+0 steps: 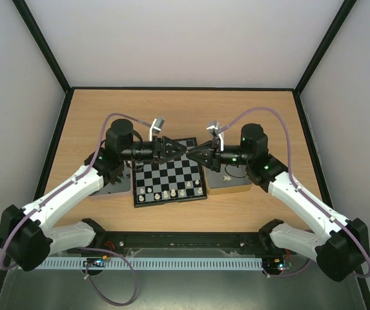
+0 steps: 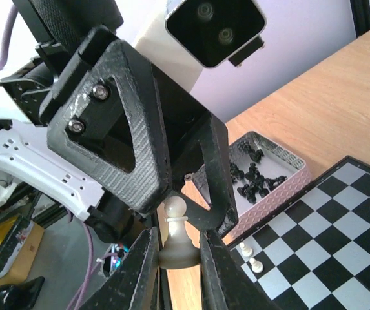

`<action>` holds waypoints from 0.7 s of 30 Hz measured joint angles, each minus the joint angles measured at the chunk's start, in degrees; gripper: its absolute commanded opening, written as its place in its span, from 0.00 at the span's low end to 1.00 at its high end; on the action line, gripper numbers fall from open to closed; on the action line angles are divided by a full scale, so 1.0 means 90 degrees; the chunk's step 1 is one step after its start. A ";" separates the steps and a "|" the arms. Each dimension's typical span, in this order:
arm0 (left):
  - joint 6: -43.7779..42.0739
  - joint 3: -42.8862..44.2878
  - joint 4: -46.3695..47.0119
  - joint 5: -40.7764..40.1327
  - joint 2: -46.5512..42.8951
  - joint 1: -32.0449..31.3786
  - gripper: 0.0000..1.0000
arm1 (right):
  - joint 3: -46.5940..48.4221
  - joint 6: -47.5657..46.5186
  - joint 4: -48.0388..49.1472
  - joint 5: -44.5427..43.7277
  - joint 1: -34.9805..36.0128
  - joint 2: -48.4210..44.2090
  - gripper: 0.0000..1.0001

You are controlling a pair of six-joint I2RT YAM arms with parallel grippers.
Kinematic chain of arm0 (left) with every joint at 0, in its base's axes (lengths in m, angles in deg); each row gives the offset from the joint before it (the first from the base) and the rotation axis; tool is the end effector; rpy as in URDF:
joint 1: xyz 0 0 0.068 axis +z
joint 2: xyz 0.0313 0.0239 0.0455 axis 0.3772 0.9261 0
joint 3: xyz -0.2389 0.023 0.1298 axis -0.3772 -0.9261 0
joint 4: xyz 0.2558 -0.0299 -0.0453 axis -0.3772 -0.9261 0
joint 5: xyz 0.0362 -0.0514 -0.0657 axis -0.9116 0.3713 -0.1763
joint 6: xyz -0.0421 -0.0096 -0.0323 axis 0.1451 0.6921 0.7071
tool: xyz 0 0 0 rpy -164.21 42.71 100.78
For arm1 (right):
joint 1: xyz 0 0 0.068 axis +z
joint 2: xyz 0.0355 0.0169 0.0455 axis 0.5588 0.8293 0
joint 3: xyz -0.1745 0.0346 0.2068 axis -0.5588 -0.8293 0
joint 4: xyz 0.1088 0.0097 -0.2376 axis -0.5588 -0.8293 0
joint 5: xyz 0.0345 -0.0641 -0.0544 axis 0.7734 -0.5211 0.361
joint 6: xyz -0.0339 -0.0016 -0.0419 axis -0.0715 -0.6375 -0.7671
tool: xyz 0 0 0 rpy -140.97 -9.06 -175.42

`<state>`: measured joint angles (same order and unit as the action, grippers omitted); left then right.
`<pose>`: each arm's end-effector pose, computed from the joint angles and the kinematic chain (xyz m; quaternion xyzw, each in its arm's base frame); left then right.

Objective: Set up the chess pieces on the board
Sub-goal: Place the chess piece on the chessboard.

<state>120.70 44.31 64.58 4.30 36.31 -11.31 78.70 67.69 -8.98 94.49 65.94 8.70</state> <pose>0.2026 -0.1659 0.3316 0.0966 0.7298 -0.6523 0.1804 0.1809 0.1491 0.3286 -0.3982 0.6129 0.5852 0.3512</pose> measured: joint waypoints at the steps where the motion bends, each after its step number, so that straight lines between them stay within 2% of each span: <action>1: 0.0032 0.0015 0.0022 0.0046 0.0036 0.0000 0.44 | 0.0024 -0.0073 -0.0058 0.0029 0.0000 0.0041 0.15; 2: 0.0061 0.0017 0.0063 0.0097 0.0078 0.0000 0.44 | 0.0032 -0.0126 -0.0117 0.0053 0.0000 0.0078 0.15; 9: 0.0211 0.0017 0.0160 0.0282 0.0206 -0.0032 0.22 | 0.0032 -0.0357 -0.0418 0.0153 0.0000 0.0202 0.15; 19: 0.0204 0.0017 0.0170 0.0296 0.0291 -0.0073 0.07 | 0.0151 -0.0427 -0.0578 0.0175 0.0000 0.0304 0.15; 21: 0.0165 0.0017 0.0153 0.0291 0.0299 -0.0070 0.03 | 0.0158 -0.0425 -0.0617 0.0172 -0.0002 0.0306 0.18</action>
<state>122.19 44.46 65.96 6.92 39.00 -11.95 80.12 63.86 -14.53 96.04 65.92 11.46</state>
